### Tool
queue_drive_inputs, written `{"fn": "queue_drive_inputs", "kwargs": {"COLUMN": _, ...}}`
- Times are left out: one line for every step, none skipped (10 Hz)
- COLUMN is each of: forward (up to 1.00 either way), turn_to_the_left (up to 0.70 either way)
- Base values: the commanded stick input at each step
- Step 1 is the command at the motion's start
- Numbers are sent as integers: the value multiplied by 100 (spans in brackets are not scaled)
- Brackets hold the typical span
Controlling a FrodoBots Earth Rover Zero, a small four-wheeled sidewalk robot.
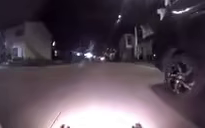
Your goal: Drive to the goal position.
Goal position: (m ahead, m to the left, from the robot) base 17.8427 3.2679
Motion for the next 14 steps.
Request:
{"fn": "queue_drive_inputs", "kwargs": {"forward": 85, "turn_to_the_left": 0}}
{"fn": "queue_drive_inputs", "kwargs": {"forward": 85, "turn_to_the_left": 0}}
{"fn": "queue_drive_inputs", "kwargs": {"forward": 85, "turn_to_the_left": 0}}
{"fn": "queue_drive_inputs", "kwargs": {"forward": 85, "turn_to_the_left": 0}}
{"fn": "queue_drive_inputs", "kwargs": {"forward": 85, "turn_to_the_left": 0}}
{"fn": "queue_drive_inputs", "kwargs": {"forward": 85, "turn_to_the_left": 0}}
{"fn": "queue_drive_inputs", "kwargs": {"forward": 85, "turn_to_the_left": 0}}
{"fn": "queue_drive_inputs", "kwargs": {"forward": 85, "turn_to_the_left": 0}}
{"fn": "queue_drive_inputs", "kwargs": {"forward": 85, "turn_to_the_left": 0}}
{"fn": "queue_drive_inputs", "kwargs": {"forward": 85, "turn_to_the_left": 0}}
{"fn": "queue_drive_inputs", "kwargs": {"forward": 85, "turn_to_the_left": 0}}
{"fn": "queue_drive_inputs", "kwargs": {"forward": 85, "turn_to_the_left": 0}}
{"fn": "queue_drive_inputs", "kwargs": {"forward": 85, "turn_to_the_left": 0}}
{"fn": "queue_drive_inputs", "kwargs": {"forward": 85, "turn_to_the_left": 0}}
